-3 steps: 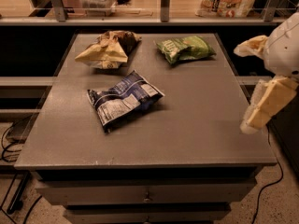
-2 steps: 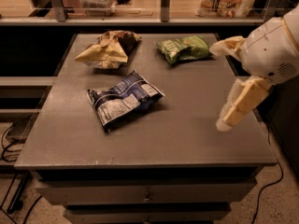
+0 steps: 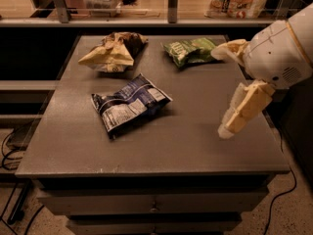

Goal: Pick blue chip bag

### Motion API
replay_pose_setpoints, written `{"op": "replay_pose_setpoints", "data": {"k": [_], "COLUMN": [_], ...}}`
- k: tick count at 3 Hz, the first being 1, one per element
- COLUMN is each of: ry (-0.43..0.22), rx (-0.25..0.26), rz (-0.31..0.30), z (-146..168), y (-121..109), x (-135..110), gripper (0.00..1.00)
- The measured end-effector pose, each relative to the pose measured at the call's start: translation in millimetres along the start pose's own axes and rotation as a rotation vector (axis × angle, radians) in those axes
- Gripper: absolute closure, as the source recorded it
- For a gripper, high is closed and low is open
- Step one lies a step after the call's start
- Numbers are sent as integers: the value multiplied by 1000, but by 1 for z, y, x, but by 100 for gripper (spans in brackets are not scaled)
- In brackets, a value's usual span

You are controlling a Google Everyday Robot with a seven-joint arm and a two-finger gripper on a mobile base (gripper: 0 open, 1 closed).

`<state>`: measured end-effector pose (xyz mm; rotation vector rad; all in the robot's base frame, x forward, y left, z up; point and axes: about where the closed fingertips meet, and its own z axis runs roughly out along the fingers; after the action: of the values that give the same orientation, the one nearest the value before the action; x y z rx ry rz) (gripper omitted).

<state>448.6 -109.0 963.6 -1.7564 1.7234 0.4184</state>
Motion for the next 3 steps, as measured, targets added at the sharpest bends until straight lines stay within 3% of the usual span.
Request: {"op": "replay_pose_setpoints", "data": {"k": [3], "ry": [-186], "rx": [-72], "rz": [110], "z": [99], "y": [-19], "x": [-13], "gripper": [0]}}
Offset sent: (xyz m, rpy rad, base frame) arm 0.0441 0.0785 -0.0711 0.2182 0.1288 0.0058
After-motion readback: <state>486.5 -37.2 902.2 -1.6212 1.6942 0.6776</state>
